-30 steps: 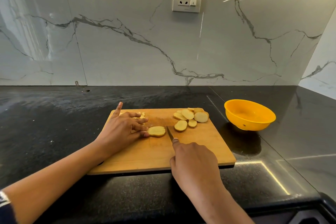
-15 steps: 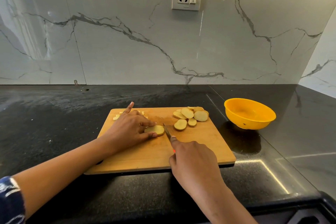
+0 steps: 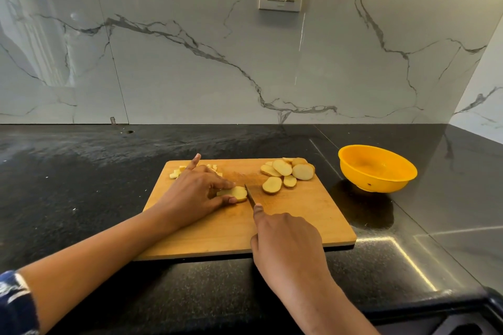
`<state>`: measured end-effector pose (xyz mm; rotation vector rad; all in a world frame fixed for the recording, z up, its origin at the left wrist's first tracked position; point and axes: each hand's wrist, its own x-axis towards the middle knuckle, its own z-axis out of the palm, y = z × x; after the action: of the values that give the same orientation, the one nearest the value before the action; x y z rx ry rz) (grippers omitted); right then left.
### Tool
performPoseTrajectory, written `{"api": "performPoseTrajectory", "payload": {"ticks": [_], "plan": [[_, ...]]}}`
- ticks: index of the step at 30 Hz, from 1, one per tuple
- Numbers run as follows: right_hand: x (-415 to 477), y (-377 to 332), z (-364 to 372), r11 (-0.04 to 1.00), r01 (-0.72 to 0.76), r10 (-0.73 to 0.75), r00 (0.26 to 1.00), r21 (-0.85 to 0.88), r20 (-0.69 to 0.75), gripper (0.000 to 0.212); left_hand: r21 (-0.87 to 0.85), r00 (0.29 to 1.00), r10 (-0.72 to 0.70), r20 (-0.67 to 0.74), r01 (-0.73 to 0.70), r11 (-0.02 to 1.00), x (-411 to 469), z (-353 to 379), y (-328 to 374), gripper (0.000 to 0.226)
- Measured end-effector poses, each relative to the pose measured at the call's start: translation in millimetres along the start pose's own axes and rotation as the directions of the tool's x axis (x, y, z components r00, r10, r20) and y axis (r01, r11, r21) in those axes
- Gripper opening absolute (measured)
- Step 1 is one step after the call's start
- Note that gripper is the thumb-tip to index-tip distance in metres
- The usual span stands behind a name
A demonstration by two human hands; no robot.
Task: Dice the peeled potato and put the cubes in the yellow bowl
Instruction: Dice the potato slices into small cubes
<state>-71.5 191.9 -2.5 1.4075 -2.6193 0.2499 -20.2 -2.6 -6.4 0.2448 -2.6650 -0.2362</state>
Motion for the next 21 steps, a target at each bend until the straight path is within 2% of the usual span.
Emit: {"api": "performPoseTrajectory", "payload": {"ticks": [4, 8, 12, 14, 21], "plan": [[3, 5, -3, 0.999, -0.025, 0.025, 1.0, 0.022, -0.013, 0.051, -0.018, 1.0, -0.006, -0.012, 0.006, 1.0, -2, -2, 3, 0.083], [0, 6, -4, 0.999, -0.013, 0.015, 0.999, 0.052, -0.046, 0.051, -0.018, 0.999, -0.045, -0.005, 0.045, 0.999, -2, -2, 4, 0.081], [-3, 2, -3, 0.996, 0.01, -0.004, 0.998, 0.093, -0.063, 0.051, -0.001, 0.997, -0.071, -0.027, 0.071, 0.997, -2, 0, 7, 0.051], [-2, 2, -2, 0.996, 0.01, -0.003, 0.997, 0.092, -0.075, 0.051, 0.012, 0.997, -0.068, -0.032, 0.068, 0.998, -2, 1, 9, 0.043], [3, 1, 1, 0.998, 0.044, -0.041, 0.997, 0.051, -0.069, 0.05, 0.027, 0.997, -0.071, -0.023, 0.072, 0.997, -3, 4, 10, 0.04]]}}
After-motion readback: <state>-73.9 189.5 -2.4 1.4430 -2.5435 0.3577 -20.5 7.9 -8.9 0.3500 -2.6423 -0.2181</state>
